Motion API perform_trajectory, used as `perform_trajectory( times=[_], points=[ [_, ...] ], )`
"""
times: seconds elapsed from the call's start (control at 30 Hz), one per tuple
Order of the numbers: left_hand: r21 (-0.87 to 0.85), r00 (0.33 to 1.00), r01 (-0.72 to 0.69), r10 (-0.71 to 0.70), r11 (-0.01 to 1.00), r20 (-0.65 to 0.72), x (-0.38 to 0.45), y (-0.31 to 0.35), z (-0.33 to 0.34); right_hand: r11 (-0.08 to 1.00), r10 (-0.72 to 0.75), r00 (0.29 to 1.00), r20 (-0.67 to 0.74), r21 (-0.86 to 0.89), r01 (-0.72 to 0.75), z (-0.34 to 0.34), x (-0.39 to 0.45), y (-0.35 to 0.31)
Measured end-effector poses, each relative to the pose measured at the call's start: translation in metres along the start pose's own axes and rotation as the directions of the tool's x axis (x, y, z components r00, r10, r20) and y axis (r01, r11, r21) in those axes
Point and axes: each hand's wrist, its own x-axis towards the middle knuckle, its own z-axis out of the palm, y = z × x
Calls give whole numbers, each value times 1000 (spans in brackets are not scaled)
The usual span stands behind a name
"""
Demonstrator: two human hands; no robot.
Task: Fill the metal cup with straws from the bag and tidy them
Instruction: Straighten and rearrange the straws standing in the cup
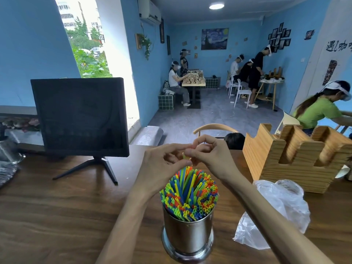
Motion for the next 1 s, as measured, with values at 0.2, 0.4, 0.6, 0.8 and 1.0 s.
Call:
perform_trajectory(
  times=[0.2,0.4,0.6,0.8,1.0],
  points=[
    [-2,990,78,-77,997,-116,0,-3,2,965,195,980,35,170,-198,-2,-2,3],
    [-90,991,100,-107,991,-74,2,-2,-2,982,178,958,225,-98,-159,-5,-4,7],
    [-126,994,81,-90,989,-64,5,2,-2,943,88,978,191,-332,-20,4,-5,11],
    [-266,992,70,-96,961,-83,13,12,-4,853,119,971,207,-521,7,3,-5,14],
    [-373,934,-212,75,903,-350,28,42,-27,830,233,928,291,-556,-34,-3,-7,14]
  ],
)
